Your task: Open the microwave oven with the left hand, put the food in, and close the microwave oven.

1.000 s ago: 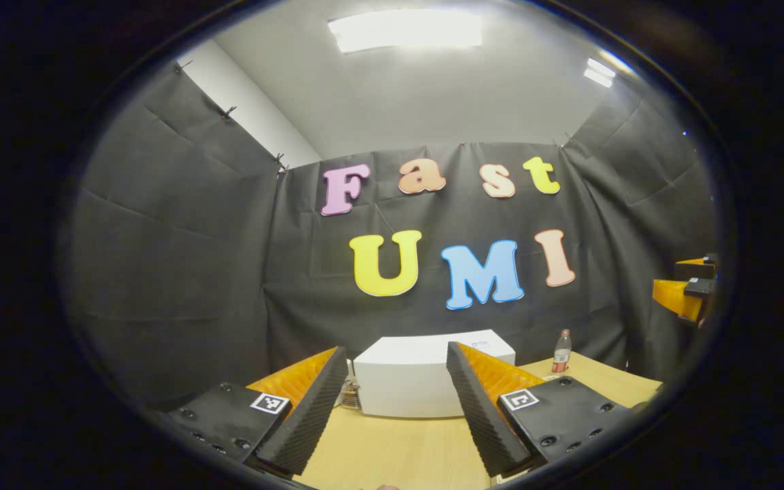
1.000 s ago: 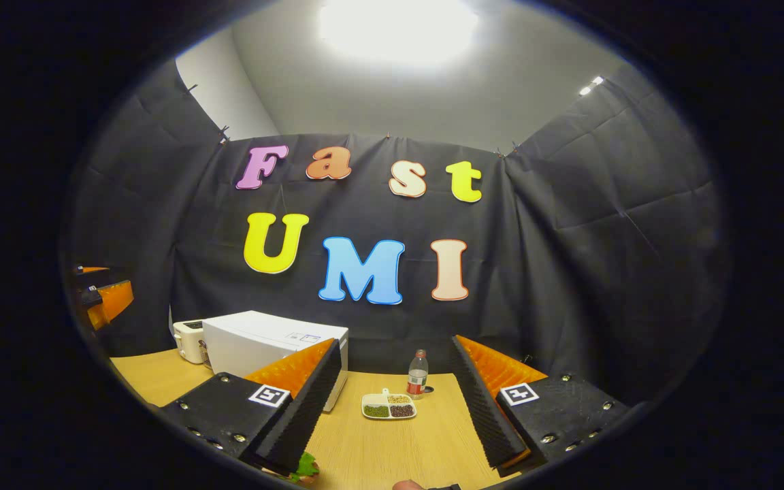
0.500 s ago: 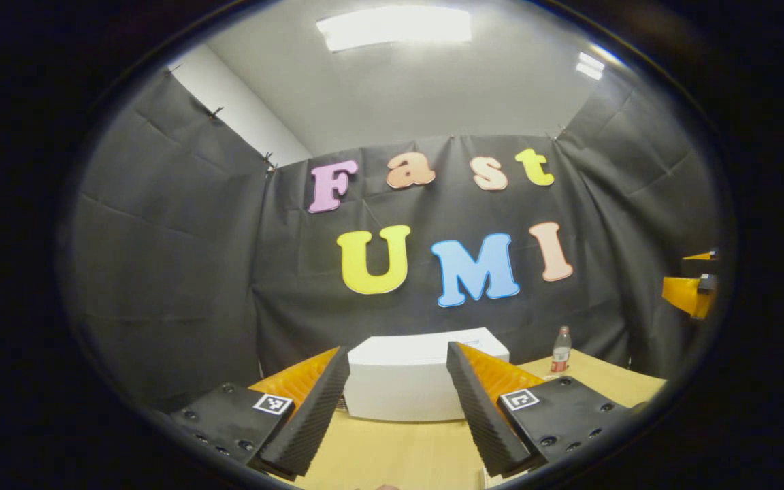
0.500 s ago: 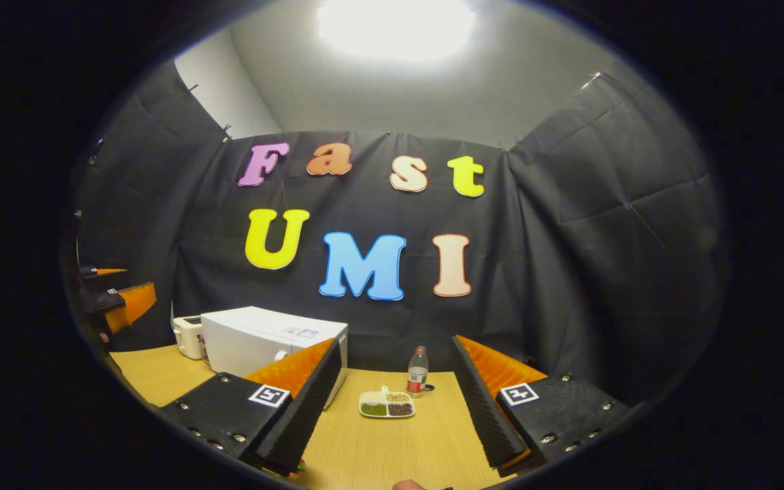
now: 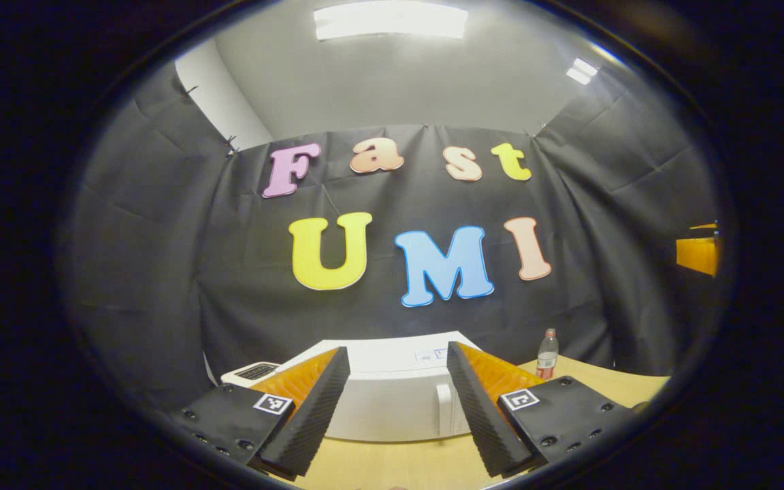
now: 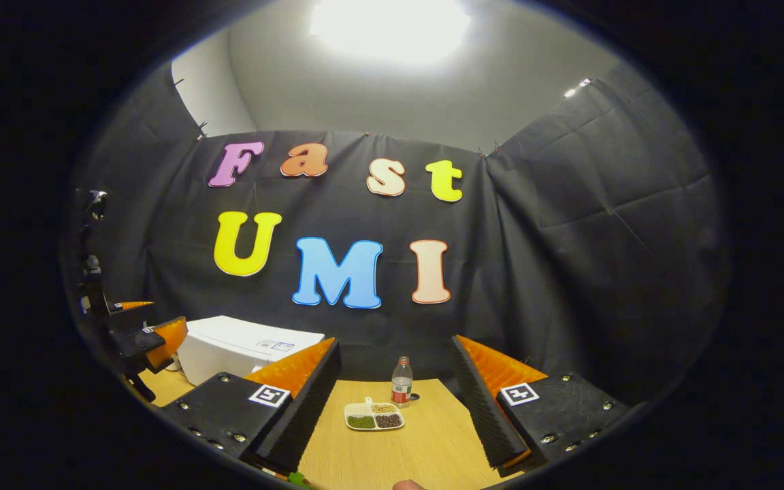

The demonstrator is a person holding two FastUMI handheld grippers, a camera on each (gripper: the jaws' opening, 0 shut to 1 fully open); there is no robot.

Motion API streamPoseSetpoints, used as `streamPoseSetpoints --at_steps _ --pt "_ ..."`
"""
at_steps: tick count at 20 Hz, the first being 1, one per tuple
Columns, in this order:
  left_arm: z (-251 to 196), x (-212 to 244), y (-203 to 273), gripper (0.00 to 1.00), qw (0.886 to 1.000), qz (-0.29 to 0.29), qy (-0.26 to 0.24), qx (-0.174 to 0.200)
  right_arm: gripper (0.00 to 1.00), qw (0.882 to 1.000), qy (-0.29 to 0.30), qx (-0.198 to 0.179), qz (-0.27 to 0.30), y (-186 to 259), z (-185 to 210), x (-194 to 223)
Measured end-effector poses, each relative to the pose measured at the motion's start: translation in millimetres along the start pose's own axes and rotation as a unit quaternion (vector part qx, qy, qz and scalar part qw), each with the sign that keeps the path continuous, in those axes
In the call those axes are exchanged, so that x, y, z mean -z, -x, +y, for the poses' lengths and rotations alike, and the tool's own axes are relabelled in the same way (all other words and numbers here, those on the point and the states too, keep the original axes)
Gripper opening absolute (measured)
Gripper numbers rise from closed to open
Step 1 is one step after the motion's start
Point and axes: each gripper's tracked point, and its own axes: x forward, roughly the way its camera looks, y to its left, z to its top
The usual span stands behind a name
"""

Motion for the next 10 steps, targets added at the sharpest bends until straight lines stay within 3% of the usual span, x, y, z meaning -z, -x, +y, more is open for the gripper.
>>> streamPoseSetpoints --at_steps 10 --pt "-43.4 100.0 -102.3 0.96 0.996 0.056 0.006 0.076 0.96 0.995 0.02 0.094 0.038 -12.4 -13.8 24.4"
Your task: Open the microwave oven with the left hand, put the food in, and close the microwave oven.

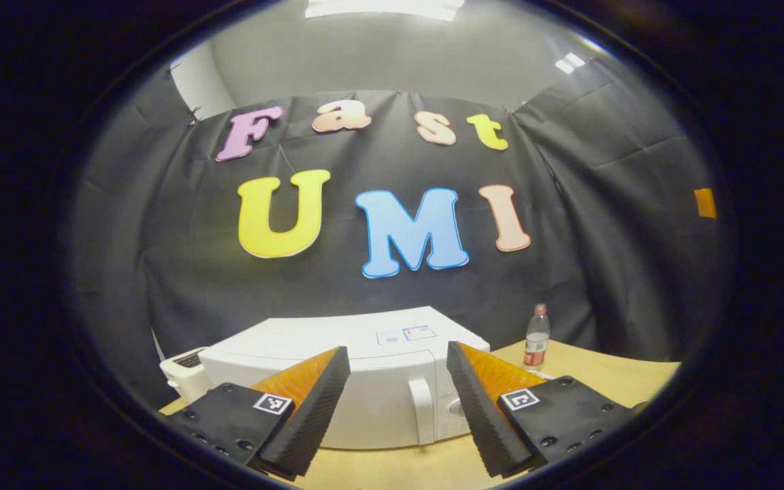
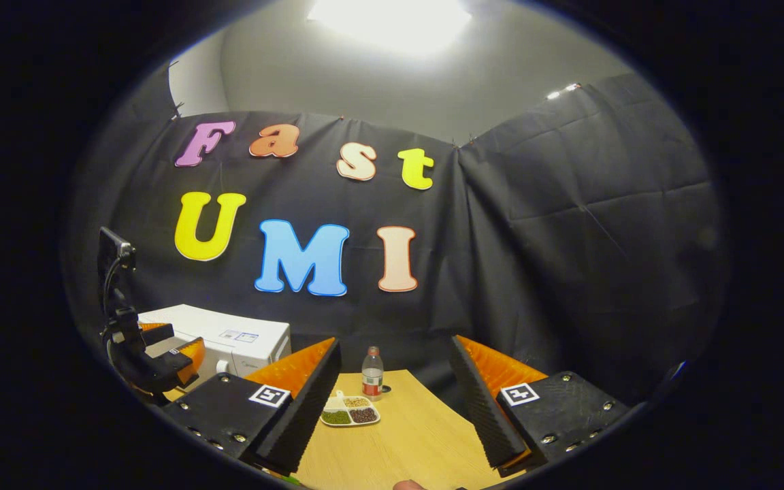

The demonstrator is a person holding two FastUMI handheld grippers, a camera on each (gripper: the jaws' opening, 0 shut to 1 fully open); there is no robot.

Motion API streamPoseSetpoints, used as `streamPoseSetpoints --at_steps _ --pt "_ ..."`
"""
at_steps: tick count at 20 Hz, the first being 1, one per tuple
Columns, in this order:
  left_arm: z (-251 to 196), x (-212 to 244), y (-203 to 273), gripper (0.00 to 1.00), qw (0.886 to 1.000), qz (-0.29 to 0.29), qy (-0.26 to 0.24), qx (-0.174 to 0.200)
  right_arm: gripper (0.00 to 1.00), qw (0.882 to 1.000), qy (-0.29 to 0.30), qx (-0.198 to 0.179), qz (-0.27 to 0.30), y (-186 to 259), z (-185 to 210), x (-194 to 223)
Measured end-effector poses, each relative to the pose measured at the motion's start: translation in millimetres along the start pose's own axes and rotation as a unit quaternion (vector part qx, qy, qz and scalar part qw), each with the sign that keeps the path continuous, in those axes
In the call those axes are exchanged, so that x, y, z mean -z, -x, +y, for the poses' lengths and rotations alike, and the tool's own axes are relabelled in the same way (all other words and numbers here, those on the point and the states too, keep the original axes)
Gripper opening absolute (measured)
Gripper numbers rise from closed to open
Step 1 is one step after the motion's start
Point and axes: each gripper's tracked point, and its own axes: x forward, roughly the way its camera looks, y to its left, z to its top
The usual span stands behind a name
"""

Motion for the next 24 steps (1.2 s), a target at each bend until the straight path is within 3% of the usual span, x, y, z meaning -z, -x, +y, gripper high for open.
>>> streamPoseSetpoints --at_steps 3,5,6,12,13,14,20,21,24 --pt "-7.5 36.4 -25.1 0.99 0.999 0.028 -0.006 0.016 0.96 1.0 0.012 0.024 0.011 1.1 -6.2 4.7" --pt "-12.1 61.8 -36.4 0.91 0.998 0.053 -0.004 0.023 0.96 0.999 0.02 0.038 0.019 1.7 -10.0 7.9" --pt "-14.6 73.9 -42.7 0.99 0.997 0.066 0.0 0.026 0.96 0.998 0.023 0.044 0.024 1.8 -11.9 9.9" --pt "-24.5 126.2 -61.3 0.77 0.992 0.119 0.01 0.032 0.97 0.996 0.048 0.064 0.033 5.8 -19.5 9.6" --pt "-26.0 129.5 -62.7 0.59 0.992 0.123 0.011 0.034 0.97 0.996 0.052 0.065 0.034 5.6 -20.3 9.2" --pt "-29.4 129.3 -63.1 0.59 0.991 0.124 0.013 0.04 0.96 0.996 0.053 0.066 0.035 6.9 -21.3 8.9" --pt "-32.9 128.1 -63.2 0.26 0.99 0.137 0.01 0.031 0.96 0.996 0.058 0.057 0.039 17.2 -24.3 8.2" --pt "-31.9 127.8 -60.3 0.16 0.99 0.138 0.018 0.03 0.96 0.996 0.058 0.05 0.039 20.5 -23.4 7.7" --pt "-29.4 131.4 -43.5 0.13 0.988 0.151 0.038 0.02 0.96 0.997 0.057 0.034 0.031 26.6 -25.6 5.4"
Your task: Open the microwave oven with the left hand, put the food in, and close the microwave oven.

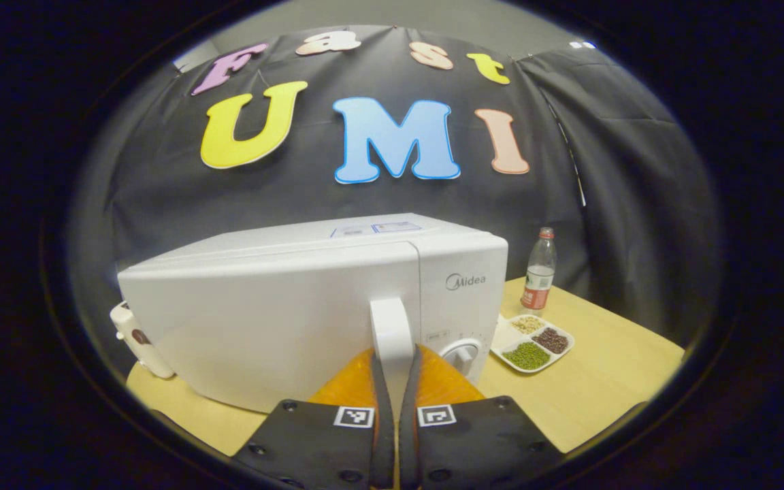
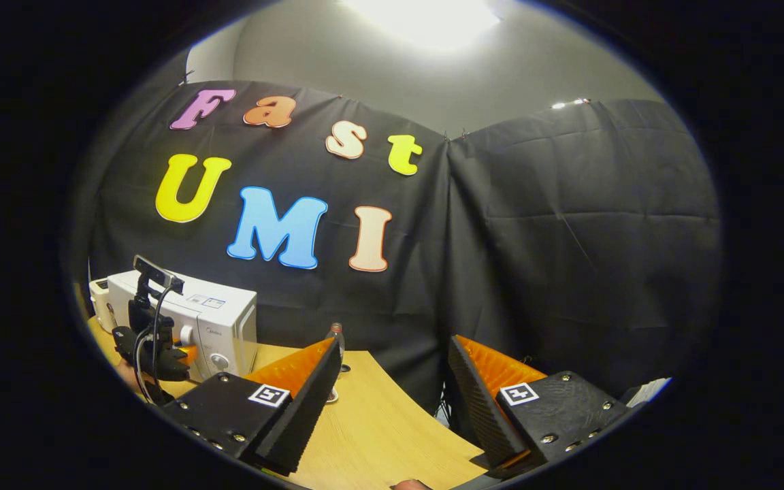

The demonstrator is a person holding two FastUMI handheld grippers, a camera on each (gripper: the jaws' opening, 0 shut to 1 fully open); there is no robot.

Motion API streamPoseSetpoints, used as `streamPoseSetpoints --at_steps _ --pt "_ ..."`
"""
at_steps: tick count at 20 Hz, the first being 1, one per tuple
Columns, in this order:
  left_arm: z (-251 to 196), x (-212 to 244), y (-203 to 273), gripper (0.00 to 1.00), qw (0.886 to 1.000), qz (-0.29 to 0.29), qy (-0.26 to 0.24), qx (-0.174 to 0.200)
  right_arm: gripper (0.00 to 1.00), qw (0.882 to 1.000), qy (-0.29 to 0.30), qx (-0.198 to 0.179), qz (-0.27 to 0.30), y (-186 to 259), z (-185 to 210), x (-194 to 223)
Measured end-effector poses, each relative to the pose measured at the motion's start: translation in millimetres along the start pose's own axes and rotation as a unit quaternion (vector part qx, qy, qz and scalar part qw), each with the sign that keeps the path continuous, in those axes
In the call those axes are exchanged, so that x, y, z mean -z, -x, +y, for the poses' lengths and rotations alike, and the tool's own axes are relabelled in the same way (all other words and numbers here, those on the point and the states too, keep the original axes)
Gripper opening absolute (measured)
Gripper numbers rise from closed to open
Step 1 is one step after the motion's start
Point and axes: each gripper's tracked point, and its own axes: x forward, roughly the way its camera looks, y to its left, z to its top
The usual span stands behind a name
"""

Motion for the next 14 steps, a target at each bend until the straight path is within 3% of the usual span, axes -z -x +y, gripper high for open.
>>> streamPoseSetpoints --at_steps 3,5,6,9,14 --pt "2.8 6.8 47.5 0.08 0.999 -0.023 -0.027 -0.001 0.96 0.999 -0.015 -0.027 -0.008 3.2 3.7 -4.9" --pt "6.8 15.2 69.2 0.12 1.0 -0.013 -0.017 0.005 0.96 0.998 -0.02 -0.056 -0.008 3.6 13.1 -2.3" --pt "10.1 17.9 78.7 0.08 1.0 -0.006 -0.011 0.003 0.97 0.997 -0.024 -0.069 -0.01 4.9 15.3 -3.4" --pt "22.1 25.6 113.0 0.12 1.0 -0.004 0.0 -0.019 0.96 0.99 -0.052 -0.129 -0.02 21.1 36.0 -8.9" --pt "49.7 40.4 168.5 0.08 0.998 0.002 0.001 -0.066 0.96 0.975 -0.042 -0.216 -0.019 47.1 59.2 0.4"
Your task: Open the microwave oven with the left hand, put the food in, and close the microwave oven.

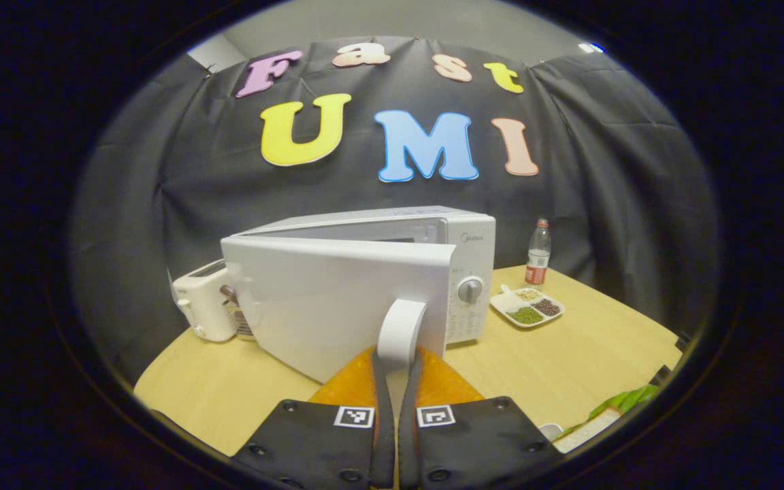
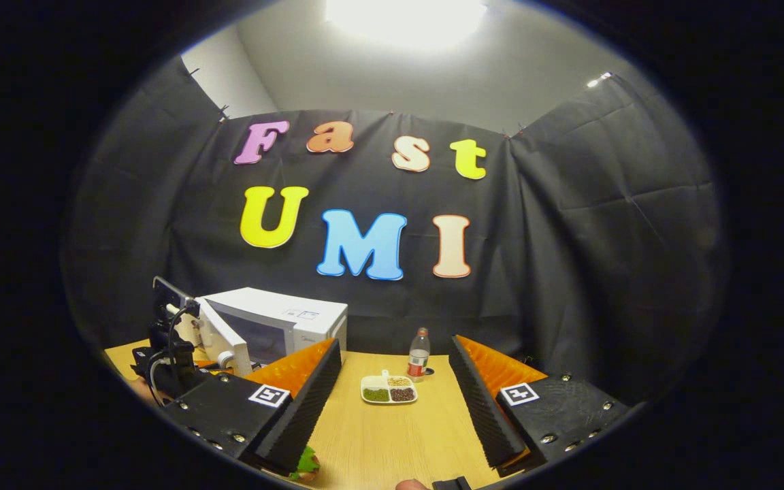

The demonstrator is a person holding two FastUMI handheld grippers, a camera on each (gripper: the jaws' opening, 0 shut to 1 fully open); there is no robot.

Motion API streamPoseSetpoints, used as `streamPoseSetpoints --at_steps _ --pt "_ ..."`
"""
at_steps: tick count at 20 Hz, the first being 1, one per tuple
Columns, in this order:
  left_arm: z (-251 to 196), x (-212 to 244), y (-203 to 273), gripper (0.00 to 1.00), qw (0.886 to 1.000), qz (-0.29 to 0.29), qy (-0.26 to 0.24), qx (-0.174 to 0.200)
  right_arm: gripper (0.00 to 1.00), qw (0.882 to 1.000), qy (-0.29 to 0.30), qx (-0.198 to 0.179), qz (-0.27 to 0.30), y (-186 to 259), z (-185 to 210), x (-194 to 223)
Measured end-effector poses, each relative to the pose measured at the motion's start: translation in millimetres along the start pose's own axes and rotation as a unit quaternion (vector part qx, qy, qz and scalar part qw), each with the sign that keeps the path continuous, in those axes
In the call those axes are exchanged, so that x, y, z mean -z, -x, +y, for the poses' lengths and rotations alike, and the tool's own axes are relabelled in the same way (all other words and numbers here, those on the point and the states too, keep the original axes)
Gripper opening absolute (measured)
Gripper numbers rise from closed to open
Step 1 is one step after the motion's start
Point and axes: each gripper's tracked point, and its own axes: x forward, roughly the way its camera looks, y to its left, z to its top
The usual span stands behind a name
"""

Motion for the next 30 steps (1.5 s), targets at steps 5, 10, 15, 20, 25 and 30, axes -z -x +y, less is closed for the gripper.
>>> streamPoseSetpoints --at_steps 5,10,15,20,25,30 --pt "37.4 15.5 38.8 0.08 1.0 0.006 0.005 -0.023 0.97 0.999 -0.011 -0.042 0.01 10.5 38.4 -0.3" --pt "76.4 26.6 67.6 0.09 1.0 0.006 0.005 -0.013 0.96 0.999 -0.013 -0.043 0.006 5.5 75.9 -8.8" --pt "112.8 35.5 86.6 0.09 1.0 0.007 -0.009 0.02 0.96 0.999 -0.032 -0.035 0.006 -4.5 119.8 -12.9" --pt "149.6 43.8 101.3 0.09 0.999 0.004 -0.016 0.031 0.97 0.998 -0.056 -0.03 0.021 -17.1 146.9 -8.3" --pt "190.7 50.4 113.2 0.1 1.0 0.006 -0.018 -0.007 0.96 0.997 -0.069 -0.036 0.029 -32.2 160.8 -10.7" --pt "213.9 55.3 123.8 0.16 0.998 0.015 0.011 -0.053 0.96 0.995 -0.059 -0.063 0.047 -47.4 162.6 -6.7"
